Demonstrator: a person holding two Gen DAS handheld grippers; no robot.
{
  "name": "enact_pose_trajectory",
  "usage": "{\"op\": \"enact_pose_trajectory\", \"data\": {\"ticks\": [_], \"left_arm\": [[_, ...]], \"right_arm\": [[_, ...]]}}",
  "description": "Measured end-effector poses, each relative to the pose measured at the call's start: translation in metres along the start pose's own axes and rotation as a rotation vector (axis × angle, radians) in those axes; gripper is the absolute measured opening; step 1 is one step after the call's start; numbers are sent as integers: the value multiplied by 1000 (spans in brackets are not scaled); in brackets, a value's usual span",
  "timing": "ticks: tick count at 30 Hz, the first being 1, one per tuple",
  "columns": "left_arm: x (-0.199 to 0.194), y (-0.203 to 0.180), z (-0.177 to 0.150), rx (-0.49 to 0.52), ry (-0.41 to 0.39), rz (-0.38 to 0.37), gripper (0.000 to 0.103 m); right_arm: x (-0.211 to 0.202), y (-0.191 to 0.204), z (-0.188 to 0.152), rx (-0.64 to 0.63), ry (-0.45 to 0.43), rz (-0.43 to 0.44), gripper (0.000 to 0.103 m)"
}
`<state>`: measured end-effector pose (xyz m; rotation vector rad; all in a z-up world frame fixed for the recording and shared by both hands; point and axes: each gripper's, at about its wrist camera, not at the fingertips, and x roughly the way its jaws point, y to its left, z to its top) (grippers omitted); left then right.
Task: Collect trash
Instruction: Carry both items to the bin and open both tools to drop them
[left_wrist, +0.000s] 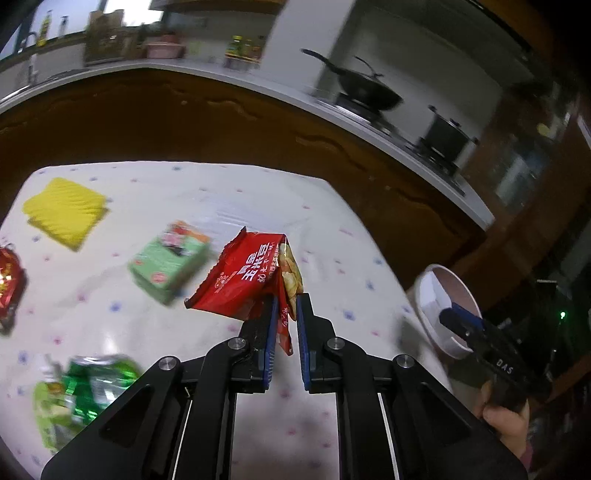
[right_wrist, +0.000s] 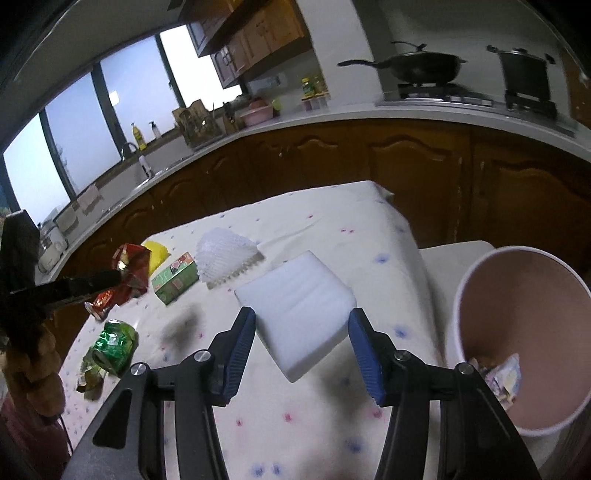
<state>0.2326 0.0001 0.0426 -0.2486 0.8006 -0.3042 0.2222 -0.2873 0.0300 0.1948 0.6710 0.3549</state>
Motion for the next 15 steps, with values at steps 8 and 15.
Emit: {"op": "enact_pose_trajectory", "data": {"ticks": [8, 15], "left_arm": [[13, -56, -9, 80, 34, -98, 9], [26, -95, -13, 136, 67, -158, 9]], "right_arm": [[-40, -25, -10, 48, -51, -56, 53], [-69, -54, -19, 100, -82, -115, 54]]}}
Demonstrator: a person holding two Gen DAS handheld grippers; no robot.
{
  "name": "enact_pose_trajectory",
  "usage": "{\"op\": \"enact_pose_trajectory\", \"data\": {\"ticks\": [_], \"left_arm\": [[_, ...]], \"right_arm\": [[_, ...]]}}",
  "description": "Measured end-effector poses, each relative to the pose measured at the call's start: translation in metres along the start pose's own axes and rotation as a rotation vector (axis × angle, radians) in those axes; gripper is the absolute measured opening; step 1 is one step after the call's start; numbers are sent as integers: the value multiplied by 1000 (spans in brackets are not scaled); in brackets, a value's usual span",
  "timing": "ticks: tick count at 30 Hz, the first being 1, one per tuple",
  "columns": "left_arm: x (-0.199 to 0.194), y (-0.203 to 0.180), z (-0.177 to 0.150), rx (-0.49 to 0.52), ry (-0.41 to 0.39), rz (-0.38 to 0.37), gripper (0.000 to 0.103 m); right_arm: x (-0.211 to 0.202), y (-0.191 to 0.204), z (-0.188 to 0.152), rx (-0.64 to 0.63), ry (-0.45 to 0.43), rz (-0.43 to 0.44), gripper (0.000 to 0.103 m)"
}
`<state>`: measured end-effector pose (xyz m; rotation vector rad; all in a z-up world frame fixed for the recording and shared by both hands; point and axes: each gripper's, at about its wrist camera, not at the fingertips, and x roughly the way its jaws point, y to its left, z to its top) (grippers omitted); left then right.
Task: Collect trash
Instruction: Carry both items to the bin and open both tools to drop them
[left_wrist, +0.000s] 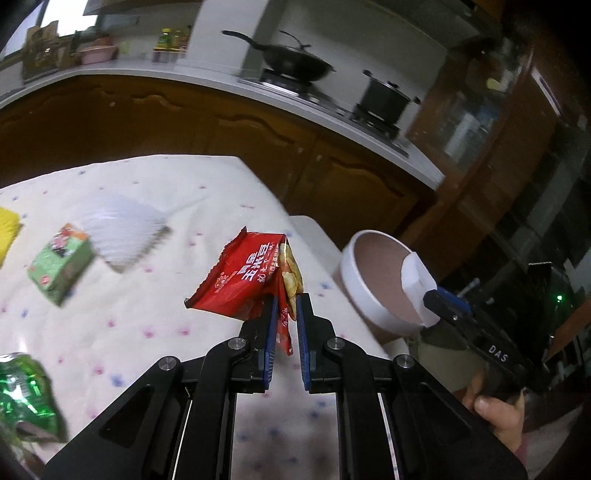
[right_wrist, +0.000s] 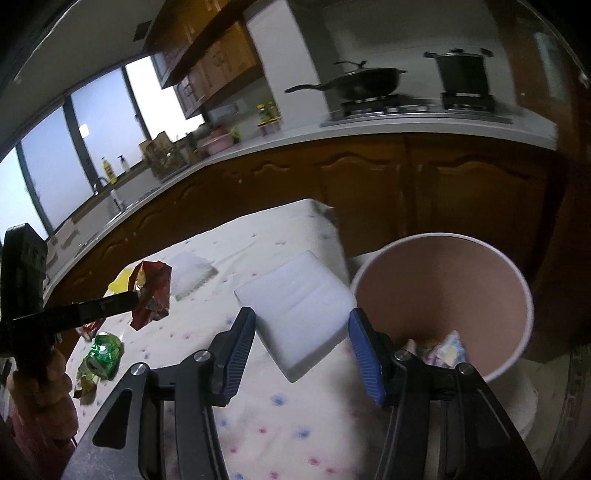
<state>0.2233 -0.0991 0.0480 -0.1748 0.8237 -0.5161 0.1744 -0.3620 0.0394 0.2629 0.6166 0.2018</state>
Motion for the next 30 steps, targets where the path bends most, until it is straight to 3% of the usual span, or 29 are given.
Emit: {"op": "enact_pose_trajectory", "data": {"ticks": [13, 30], "left_arm": [[42, -68, 13, 107, 40, -97, 9], [128, -138, 27, 169, 144, -190, 9]], "right_arm": [[-25, -61, -2, 87, -33, -84, 54], [-17, -120, 5, 161, -36, -139, 54]]}}
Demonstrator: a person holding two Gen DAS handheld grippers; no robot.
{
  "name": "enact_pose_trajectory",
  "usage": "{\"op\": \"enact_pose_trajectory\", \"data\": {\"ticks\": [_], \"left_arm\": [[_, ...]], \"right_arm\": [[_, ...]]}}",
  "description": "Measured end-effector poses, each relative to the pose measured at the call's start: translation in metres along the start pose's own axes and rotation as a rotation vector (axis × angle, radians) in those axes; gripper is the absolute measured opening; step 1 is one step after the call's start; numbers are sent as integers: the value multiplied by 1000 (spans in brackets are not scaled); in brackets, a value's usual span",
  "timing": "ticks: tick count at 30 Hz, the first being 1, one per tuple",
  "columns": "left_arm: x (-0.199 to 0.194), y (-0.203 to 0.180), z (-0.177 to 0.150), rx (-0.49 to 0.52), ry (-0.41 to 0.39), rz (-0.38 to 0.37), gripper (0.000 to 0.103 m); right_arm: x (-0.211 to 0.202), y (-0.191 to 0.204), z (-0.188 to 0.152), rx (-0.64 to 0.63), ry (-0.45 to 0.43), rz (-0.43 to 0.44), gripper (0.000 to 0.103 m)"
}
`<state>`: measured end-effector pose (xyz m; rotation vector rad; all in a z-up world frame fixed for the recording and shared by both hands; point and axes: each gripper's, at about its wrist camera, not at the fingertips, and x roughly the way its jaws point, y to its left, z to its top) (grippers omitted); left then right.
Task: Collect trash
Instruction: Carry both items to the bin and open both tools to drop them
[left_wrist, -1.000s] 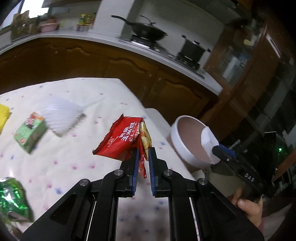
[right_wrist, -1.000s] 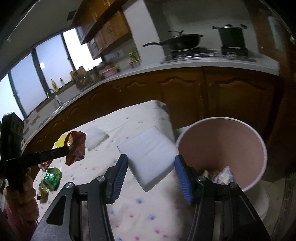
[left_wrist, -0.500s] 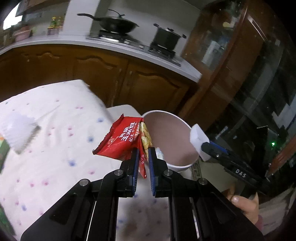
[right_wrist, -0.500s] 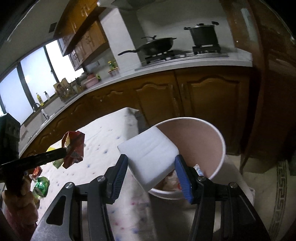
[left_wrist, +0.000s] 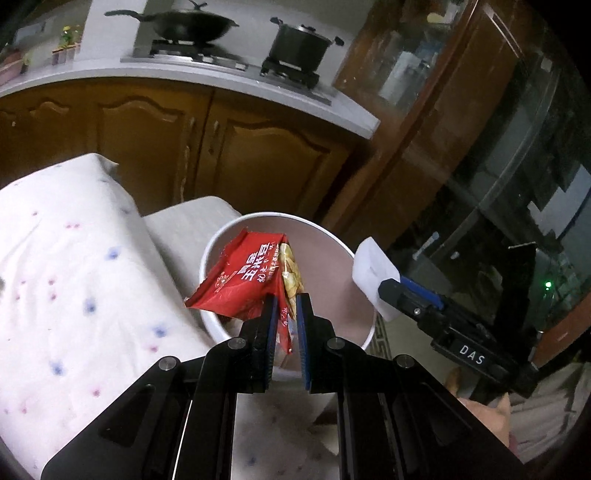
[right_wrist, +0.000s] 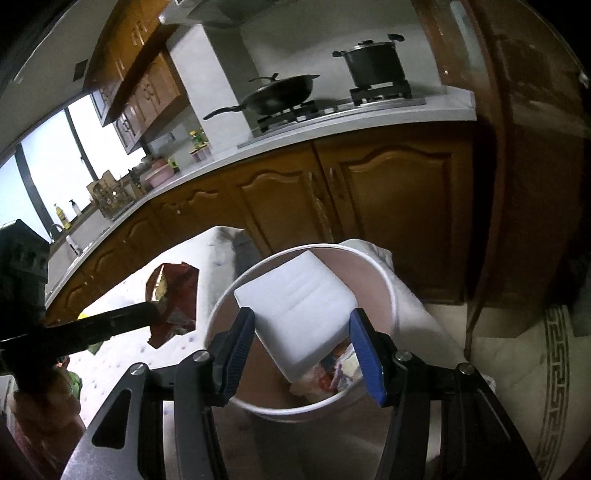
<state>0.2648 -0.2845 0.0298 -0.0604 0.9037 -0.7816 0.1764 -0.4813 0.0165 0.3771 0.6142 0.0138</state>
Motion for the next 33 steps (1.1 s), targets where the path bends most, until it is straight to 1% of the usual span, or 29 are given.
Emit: {"op": "enact_pose_trajectory", "data": {"ticks": [6, 11, 14, 17, 19, 21, 22, 24, 33], "left_arm": [[25, -2, 2, 0, 44, 2, 10], [37, 1, 2, -8, 72, 5, 10], [44, 0, 4, -6, 88, 6, 12], [50, 1, 4, -6, 107, 15, 21], [51, 3, 3, -11, 111, 22, 32], [50, 4, 2, -16, 110, 19, 36], [50, 4, 2, -16, 110, 21, 41], [49, 5, 2, -16, 105, 21, 43], [37, 9, -2, -30, 91, 29, 43]], "right_arm": [[12, -10, 3, 8, 26, -5, 54], [21, -13, 3, 1, 48, -9, 55], [27, -17, 4, 2, 65, -15, 56], [33, -19, 5, -4, 86, -20, 59], [36, -20, 4, 0, 98, -28, 61], [37, -23, 5, 11, 103, -27, 62], [36, -24, 5, 14, 101, -27, 62], [35, -25, 5, 23, 96, -28, 63], [25, -22, 6, 38, 75, -18, 66]]}}
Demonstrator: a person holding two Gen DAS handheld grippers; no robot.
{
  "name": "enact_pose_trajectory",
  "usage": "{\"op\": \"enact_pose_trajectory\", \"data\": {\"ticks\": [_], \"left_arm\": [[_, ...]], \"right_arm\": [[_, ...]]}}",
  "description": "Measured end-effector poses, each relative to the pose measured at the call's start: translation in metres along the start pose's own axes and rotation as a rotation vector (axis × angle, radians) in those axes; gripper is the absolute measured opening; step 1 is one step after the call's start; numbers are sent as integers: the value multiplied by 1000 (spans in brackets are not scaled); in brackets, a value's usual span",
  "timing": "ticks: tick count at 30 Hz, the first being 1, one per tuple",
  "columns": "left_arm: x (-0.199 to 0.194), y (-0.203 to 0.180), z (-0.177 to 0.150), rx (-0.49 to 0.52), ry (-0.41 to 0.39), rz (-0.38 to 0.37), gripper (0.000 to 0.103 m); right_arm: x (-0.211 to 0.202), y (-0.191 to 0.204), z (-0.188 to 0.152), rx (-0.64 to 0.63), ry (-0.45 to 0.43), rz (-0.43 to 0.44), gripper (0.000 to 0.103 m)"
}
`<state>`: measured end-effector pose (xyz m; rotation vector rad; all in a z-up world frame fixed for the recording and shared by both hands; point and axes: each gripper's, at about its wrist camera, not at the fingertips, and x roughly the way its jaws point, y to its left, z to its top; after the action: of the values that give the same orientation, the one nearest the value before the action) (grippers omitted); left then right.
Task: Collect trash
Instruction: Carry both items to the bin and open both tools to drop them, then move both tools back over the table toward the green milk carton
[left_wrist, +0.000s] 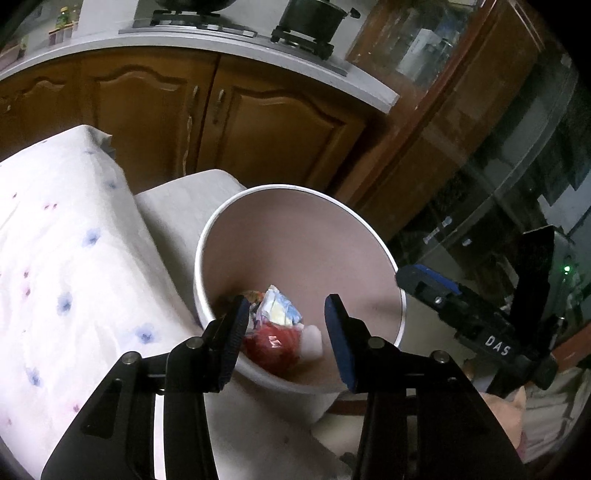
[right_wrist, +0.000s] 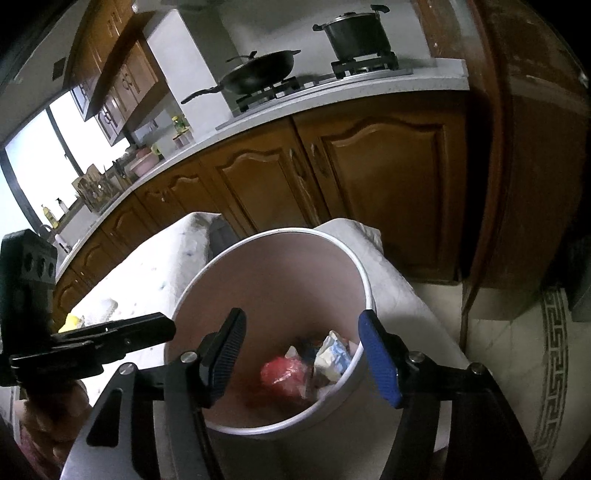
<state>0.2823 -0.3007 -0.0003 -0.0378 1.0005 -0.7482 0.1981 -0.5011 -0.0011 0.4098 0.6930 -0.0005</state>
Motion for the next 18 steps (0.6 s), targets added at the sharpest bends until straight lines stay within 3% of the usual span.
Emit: {"op": "enact_pose_trajectory", "data": {"ticks": [7, 18], "left_arm": [[-24, 14, -14, -32, -26, 18, 42], [-87, 52, -50, -114, -106, 80, 43]], "right_arm": [[-19, 11, -2, 16, -66, 21, 80], [-24, 55, -18, 1, -68, 118, 81]]}}
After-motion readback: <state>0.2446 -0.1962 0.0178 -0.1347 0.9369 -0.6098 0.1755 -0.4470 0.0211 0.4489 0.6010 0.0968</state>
